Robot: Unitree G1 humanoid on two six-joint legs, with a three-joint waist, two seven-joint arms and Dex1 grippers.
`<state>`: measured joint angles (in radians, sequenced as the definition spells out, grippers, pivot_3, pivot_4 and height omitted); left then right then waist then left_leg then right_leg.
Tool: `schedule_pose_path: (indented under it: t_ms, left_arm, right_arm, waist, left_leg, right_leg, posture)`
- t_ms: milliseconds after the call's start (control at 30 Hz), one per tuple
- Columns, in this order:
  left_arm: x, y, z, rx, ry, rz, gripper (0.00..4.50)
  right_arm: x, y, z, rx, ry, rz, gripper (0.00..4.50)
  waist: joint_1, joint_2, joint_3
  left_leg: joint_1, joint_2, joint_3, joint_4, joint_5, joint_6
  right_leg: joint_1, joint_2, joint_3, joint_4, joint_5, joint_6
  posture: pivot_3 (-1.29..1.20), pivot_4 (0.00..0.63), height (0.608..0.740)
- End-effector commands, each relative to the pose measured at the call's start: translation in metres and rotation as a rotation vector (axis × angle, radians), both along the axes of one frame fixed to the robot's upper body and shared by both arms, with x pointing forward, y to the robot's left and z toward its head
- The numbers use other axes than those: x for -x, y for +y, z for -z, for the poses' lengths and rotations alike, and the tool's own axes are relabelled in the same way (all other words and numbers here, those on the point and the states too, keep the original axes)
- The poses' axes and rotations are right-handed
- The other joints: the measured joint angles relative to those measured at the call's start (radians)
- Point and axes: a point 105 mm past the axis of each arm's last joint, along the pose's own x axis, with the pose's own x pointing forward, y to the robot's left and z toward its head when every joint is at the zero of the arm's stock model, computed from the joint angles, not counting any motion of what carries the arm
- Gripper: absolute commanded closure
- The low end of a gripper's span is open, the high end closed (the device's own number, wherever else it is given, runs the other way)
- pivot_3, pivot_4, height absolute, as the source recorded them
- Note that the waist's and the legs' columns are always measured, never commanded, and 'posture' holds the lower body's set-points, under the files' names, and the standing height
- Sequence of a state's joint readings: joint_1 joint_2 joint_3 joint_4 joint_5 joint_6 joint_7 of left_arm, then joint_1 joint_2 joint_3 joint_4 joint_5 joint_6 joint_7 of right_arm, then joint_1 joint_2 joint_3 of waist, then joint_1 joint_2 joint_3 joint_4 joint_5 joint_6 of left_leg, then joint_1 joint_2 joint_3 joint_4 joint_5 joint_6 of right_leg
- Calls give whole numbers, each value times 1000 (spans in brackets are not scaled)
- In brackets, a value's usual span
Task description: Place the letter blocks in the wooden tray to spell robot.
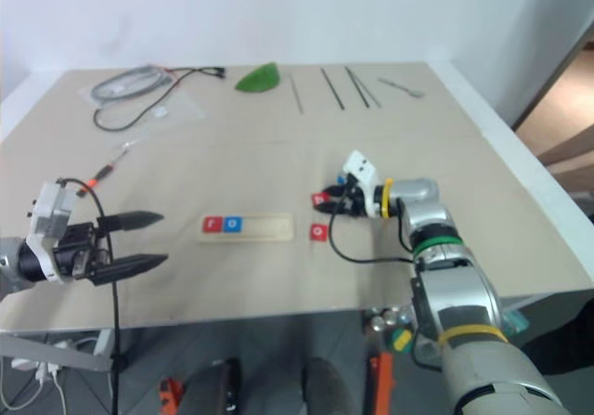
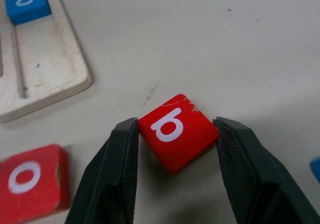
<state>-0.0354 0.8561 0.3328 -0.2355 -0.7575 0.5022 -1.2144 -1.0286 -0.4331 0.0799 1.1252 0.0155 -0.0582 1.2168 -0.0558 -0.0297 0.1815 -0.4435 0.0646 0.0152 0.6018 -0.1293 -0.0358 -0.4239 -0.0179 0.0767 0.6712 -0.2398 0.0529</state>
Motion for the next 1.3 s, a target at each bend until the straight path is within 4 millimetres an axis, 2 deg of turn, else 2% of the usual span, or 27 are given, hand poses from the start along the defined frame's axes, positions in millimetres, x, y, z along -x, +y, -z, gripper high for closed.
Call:
schedule_pose_path:
  t_ms: [33, 100, 267, 367, 500, 700, 967, 1300]
  left_arm:
    - [1, 11, 0, -69, -36, -17, 0]
    - [0, 11, 3, -77, -40, -21, 0]
    - [-2, 4, 7, -58, -49, -12, 0]
    - [-4, -1, 7, -38, -60, -5, 0]
    - [-6, -8, 3, -29, -77, 28, 0]
    - [-8, -18, 4, -47, -90, 71, 0]
    - [-9, -26, 12, -37, -81, 93, 0]
    - [-11, -22, 13, -34, -76, 80, 0]
  right_arm:
    - [-7, 18, -43, -34, -128, -25, 2784]
    - [-5, 28, -54, -64, -129, -18, 2784]
    - [26, 56, -74, -142, -88, -11, 2784]
    - [47, 72, -68, -137, -44, 21, 2784]
    - [66, 84, -41, -60, 36, 54, 2784]
    - [67, 93, -25, 17, 88, 113, 2784]
    - [69, 110, -32, 45, 104, 89, 2784]
    - [72, 123, -34, 64, 86, 45, 2784]
  waist:
    - [0, 0, 0]
    - [0, 0, 0]
    - [10, 0, 0]
    - [10, 0, 0]
    - [10, 0, 0]
    - [8, -1, 0]
    - [8, -1, 0]
    - [8, -1, 0]
  left_leg:
    - [0, 0, 0, 0, 0, 0]
    - [0, 0, 0, -1, 0, 0]
    - [0, 1, 0, -2, -1, -1]
    - [-2, 1, 0, -2, -1, -2]
    - [-2, 1, 0, -2, -2, -3]
    - [-2, 1, 1, -1, -2, -3]
    - [-2, 2, 0, -1, -2, -3]
    - [-3, 2, 0, -1, -2, -3]
  right_leg:
    - [0, 0, 0, 0, 0, 0]
    - [-1, 0, 0, 0, 0, 0]
    - [-1, 0, -1, 1, -2, -2]
    - [-3, -1, -1, 1, -3, -3]
    - [-3, -1, -2, 1, -3, -3]
    - [-3, -1, -2, 1, -2, -4]
    - [-3, 0, -2, 1, -3, -3]
    - [-4, 0, -2, 1, -4, -3]
  posture:
    - [0, 150, 740]
    - [0, 150, 740]
    - [0, 150, 740]
    - [0, 150, 740]
    - [0, 150, 740]
    - [0, 150, 740]
    - [0, 150, 740]
    - [0, 150, 740]
